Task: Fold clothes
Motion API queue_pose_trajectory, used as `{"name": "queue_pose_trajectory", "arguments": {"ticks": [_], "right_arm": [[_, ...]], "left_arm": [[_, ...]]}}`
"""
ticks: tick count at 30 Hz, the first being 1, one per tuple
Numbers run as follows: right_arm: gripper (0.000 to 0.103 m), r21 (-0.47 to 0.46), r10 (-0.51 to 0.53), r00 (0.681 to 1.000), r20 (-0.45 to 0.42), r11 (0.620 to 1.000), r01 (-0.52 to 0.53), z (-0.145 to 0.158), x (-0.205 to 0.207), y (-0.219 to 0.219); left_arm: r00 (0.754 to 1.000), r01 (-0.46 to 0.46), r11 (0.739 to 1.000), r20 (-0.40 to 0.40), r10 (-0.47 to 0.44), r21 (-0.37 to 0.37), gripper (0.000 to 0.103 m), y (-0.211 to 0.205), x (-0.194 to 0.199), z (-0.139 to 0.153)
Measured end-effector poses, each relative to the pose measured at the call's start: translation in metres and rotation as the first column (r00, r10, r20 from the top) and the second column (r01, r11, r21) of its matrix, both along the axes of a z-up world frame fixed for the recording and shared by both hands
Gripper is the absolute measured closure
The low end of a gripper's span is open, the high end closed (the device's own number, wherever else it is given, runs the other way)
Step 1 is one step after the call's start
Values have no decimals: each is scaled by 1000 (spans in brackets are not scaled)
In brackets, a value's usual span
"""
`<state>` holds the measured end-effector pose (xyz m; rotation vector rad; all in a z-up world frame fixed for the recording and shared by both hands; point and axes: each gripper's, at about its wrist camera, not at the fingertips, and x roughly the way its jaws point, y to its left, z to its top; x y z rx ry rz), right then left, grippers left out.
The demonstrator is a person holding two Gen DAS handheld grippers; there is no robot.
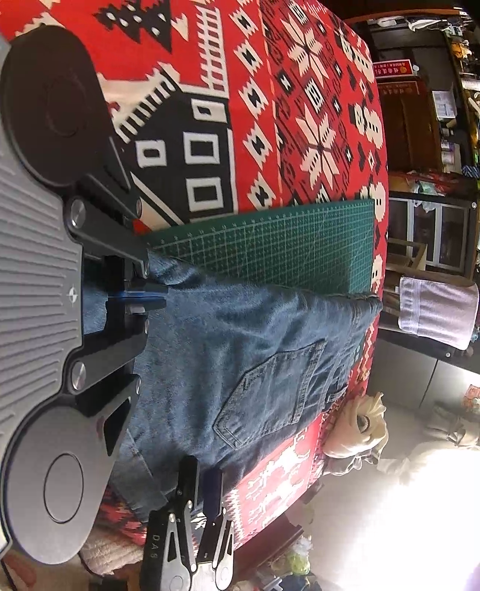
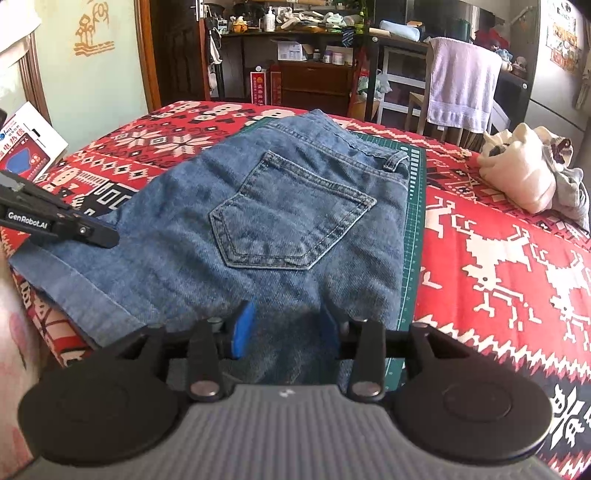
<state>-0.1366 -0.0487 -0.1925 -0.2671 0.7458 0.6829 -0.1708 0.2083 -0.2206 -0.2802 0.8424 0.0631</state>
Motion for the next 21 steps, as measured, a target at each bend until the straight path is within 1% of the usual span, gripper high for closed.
{"name": "queue_pose_trajectory", "arguments": {"ticks": [3, 5, 6, 7, 9, 13, 15, 17, 21], "right_arm": [[60, 2, 3, 1000, -5, 1000, -3, 2, -3, -2], [73, 14, -18, 1000, -11, 1000, 18, 4, -3, -7], [84, 23, -38, 999, -18, 999, 38, 5, -2, -11], [92, 33, -57, 998, -26, 998, 58, 6, -1, -14], [97, 75, -96, 993, -68, 992, 101, 10, 6, -24], [97, 114, -131, 986, -103, 983, 142, 18, 19, -37], [97, 121, -138, 985, -106, 981, 151, 22, 25, -41], [97, 120, -141, 984, -110, 981, 154, 25, 34, -43], [97, 136, -150, 983, -104, 977, 163, 28, 53, -44]], "left_arm": [[1000, -14, 1000, -11, 14, -8, 100, 1, -5, 1], [1000, -14, 1000, -28, 14, -3, 101, 0, -7, 3], [999, -12, 1000, -33, 12, 2, 101, -2, -8, 5], [999, -10, 1000, -36, 10, 6, 100, -3, -8, 8], [1000, 3, 1000, -19, -3, 5, 99, -6, -6, 15], [999, 19, 1000, 46, -18, -18, 99, -10, 5, 33], [996, 39, 999, 77, -37, -23, 99, -14, 22, 40], [994, 53, 999, 95, -52, -11, 99, -18, 41, 42], [994, 61, 998, 86, -60, -3, 99, -15, 75, 35]]}}
